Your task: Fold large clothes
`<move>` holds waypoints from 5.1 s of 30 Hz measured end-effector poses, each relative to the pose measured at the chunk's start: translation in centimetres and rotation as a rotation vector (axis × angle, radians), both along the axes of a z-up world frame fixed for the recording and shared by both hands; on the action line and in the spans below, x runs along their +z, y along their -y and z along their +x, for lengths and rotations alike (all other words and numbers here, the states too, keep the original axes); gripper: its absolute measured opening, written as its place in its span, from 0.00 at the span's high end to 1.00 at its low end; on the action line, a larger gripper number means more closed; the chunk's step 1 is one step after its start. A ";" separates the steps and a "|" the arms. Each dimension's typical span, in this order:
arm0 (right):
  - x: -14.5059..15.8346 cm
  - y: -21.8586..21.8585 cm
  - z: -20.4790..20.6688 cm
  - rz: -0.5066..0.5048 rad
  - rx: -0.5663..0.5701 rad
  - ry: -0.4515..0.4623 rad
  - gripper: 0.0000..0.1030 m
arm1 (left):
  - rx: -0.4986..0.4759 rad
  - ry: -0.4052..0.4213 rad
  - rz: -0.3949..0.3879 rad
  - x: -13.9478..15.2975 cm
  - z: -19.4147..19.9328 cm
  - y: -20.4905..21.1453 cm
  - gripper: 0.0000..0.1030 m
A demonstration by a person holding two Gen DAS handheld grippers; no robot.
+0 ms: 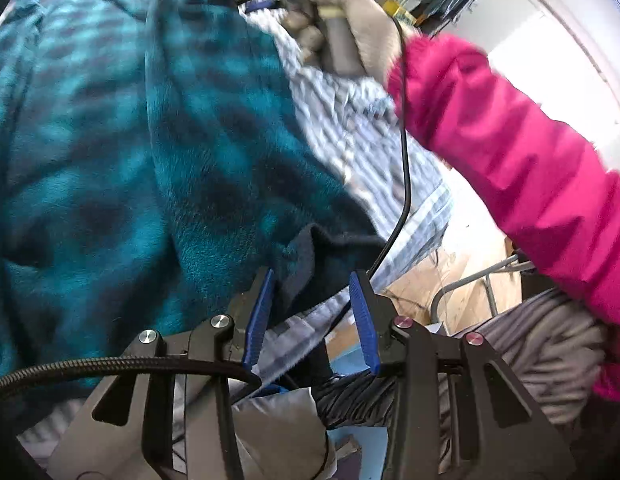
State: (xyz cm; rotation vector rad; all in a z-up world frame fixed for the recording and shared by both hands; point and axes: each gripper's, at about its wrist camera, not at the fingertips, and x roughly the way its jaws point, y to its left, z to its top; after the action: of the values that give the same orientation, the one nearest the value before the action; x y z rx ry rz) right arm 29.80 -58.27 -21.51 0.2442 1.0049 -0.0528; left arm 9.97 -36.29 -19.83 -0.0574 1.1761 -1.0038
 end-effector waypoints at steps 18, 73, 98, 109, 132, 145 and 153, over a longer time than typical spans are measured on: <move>12.8 -4.8 -24.2 0.075 0.116 0.168 0.78 | -0.031 0.169 0.007 1.4 -0.6 4.4 0.63; -3.1 2.3 -7.9 0.529 -0.102 0.008 0.52 | 0.171 0.098 0.048 1.9 -0.2 0.0 0.91; 5.5 -11.3 -3.1 0.109 0.086 0.031 0.94 | 0.239 0.049 0.017 1.3 0.2 -5.2 0.91; 4.4 -21.0 0.5 -0.050 0.251 0.000 0.94 | 0.318 0.024 0.037 -0.1 0.7 -9.0 0.91; 5.9 -20.2 -1.4 0.197 0.381 0.078 0.68 | 0.359 0.023 0.054 -0.8 0.0 -10.5 0.91; -0.2 -22.1 -8.7 -0.016 0.521 -0.051 0.74 | 0.300 0.077 0.117 1.8 -1.5 -12.4 0.91; 4.6 -18.8 -7.8 0.101 0.467 0.029 0.66 | 0.289 0.144 0.232 4.9 3.4 -13.7 0.75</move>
State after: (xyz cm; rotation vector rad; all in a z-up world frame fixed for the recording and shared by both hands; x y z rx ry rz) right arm 22.03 -39.50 -16.95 0.0967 1.0160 0.4256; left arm 13.33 -22.57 -14.89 0.0284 1.1081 -0.6038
